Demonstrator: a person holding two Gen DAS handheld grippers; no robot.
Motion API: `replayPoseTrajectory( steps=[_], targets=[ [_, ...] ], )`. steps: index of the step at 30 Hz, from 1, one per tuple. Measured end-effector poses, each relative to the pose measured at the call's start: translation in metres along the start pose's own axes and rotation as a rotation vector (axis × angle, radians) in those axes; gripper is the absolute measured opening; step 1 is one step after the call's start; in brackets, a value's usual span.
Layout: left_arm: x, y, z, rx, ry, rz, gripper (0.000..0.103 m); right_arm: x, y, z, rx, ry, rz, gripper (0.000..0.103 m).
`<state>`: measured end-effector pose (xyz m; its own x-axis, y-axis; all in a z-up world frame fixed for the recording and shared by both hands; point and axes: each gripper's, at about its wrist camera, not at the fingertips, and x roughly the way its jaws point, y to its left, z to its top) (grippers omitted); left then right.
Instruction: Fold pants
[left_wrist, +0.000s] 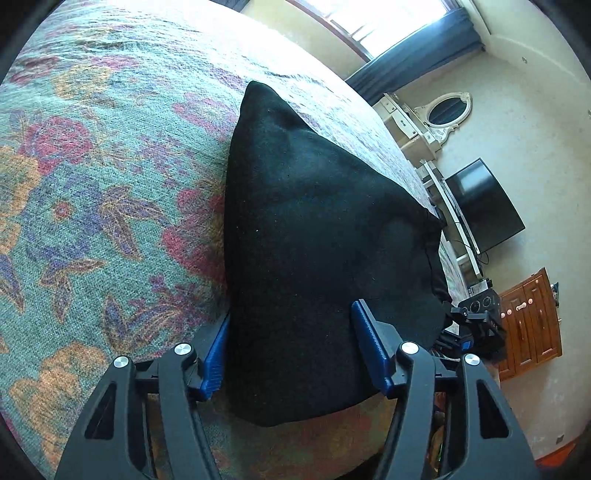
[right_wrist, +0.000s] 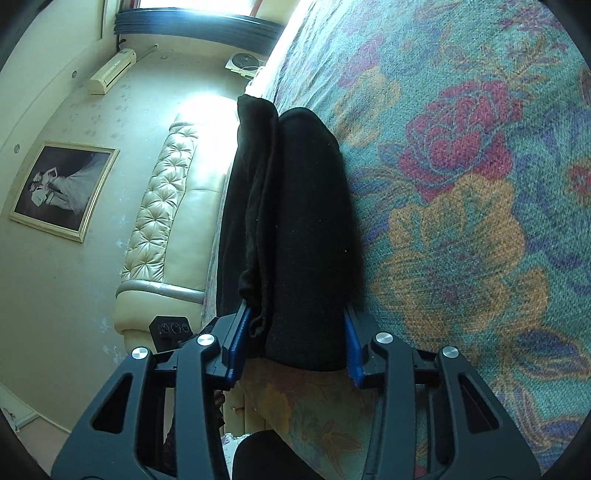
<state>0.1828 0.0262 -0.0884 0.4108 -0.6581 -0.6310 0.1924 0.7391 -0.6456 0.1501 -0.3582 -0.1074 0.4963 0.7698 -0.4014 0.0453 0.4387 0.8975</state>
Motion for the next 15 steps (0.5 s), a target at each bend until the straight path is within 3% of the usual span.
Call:
replayPoseTrajectory(
  steps=[5, 15],
  targets=[
    [-0.004, -0.001, -0.007, 0.024, -0.015, 0.034, 0.049, -0.008, -0.011, 0.003, 0.019, -0.002, 0.024, 0.040],
    [-0.012, -0.004, -0.009, 0.016, -0.010, 0.054, 0.040, -0.021, -0.028, 0.009, 0.070, -0.012, 0.080, 0.035]
  ],
)
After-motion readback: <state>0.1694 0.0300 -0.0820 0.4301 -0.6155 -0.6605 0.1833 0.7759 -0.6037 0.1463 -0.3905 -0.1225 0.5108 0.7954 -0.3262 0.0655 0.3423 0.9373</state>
